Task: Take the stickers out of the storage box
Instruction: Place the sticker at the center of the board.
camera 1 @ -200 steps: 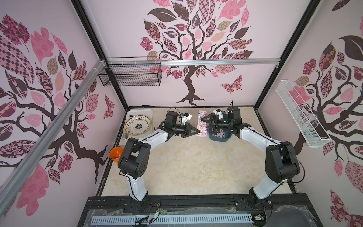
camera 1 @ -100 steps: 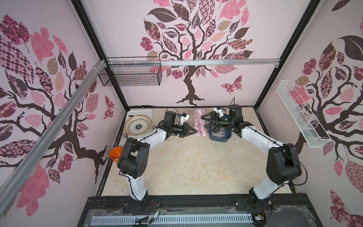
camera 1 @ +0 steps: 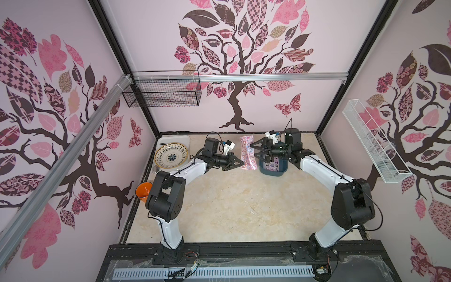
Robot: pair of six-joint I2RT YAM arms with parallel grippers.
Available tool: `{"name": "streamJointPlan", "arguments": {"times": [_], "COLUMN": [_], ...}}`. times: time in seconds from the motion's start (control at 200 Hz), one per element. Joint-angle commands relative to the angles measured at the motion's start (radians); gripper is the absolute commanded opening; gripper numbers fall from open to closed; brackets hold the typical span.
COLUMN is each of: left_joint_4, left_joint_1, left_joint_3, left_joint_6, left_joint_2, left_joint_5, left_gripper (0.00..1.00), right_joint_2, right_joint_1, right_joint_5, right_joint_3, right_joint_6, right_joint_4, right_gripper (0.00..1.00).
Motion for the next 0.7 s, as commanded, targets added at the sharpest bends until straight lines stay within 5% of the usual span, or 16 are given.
{"name": "streamJointPlan", "arguments": {"times": [0.0,0.695], "left_joint_4": [-0.006,0.017], "left_joint_1": [0.010,0.020], "left_joint_3": [0.022,0.023], "left_joint_6": [0.020,-0.007], "left_joint_2": [0.020,0.039], "left_joint_5": [-0.006,0.011], "left_gripper": [0.00,0.00], "right_joint_2": [-0.050,-0.042], "right_joint_1": [0.004,0.007], "right_joint_5": [-0.005,-0.077], "right_joint_3": [0.032,0.033], "right_joint_6": [-0.046,-0.040], "right_joint_4": [-0.046,-0.004], "right_gripper": [0.85,0.75]}}
